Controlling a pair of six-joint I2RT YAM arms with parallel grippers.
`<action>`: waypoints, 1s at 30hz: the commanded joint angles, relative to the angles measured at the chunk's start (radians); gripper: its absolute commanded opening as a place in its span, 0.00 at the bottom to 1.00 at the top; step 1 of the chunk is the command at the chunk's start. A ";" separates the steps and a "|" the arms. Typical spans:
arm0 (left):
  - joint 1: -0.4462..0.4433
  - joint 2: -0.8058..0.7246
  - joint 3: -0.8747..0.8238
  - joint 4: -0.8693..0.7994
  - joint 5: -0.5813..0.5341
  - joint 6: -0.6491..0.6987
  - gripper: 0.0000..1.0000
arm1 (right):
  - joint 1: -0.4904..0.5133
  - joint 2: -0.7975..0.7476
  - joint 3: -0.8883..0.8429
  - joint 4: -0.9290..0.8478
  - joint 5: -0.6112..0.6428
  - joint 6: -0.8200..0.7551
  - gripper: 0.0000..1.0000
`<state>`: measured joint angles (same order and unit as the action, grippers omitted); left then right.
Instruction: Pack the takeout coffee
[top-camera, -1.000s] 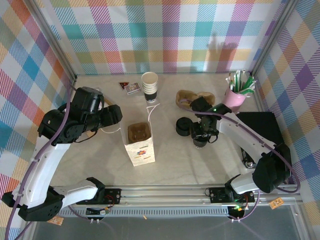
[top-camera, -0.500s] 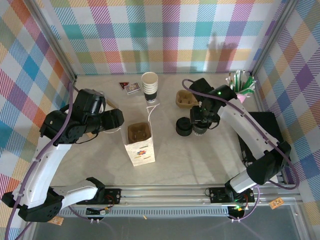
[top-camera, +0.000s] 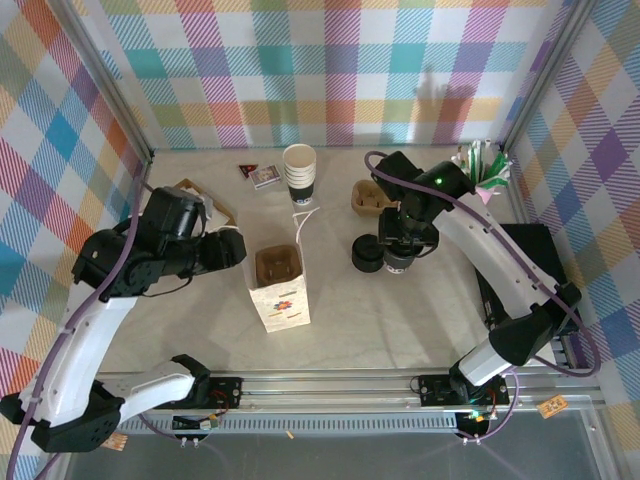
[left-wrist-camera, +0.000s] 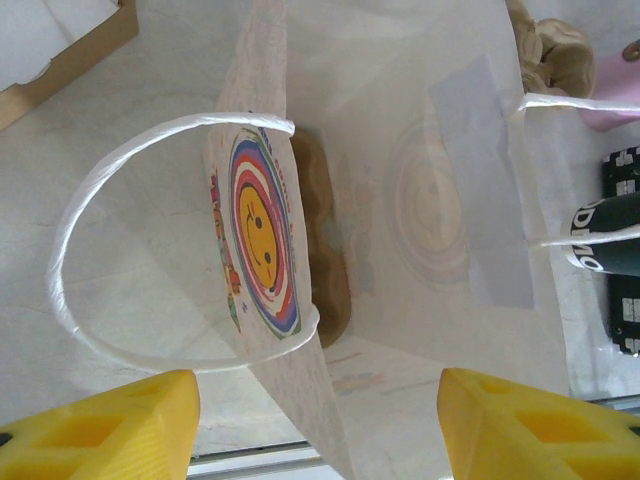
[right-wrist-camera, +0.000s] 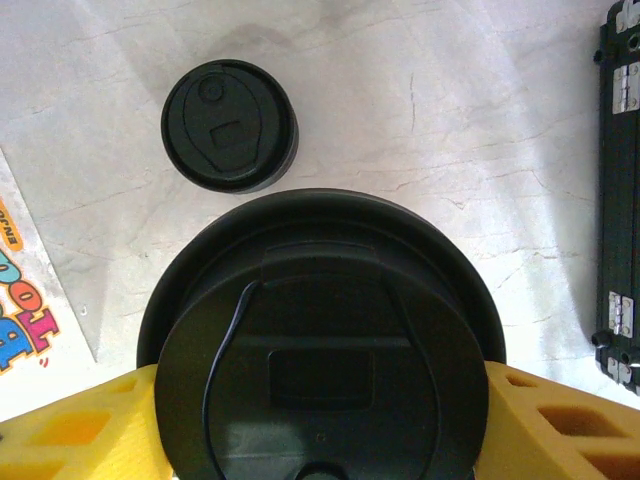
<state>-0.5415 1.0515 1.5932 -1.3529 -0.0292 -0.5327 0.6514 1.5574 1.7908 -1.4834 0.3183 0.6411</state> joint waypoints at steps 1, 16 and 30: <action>0.005 -0.037 -0.013 0.052 -0.041 0.057 0.63 | 0.025 0.025 0.035 -0.041 0.000 0.029 0.50; 0.083 0.118 0.064 0.009 -0.008 0.068 0.60 | 0.107 0.064 0.177 -0.097 0.045 0.051 0.47; 0.143 0.212 0.031 -0.047 0.196 0.102 0.55 | 0.106 0.076 0.286 -0.094 0.053 0.024 0.47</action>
<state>-0.4095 1.2362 1.6398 -1.3636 0.1055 -0.4572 0.7570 1.6329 2.0315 -1.5486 0.3492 0.6724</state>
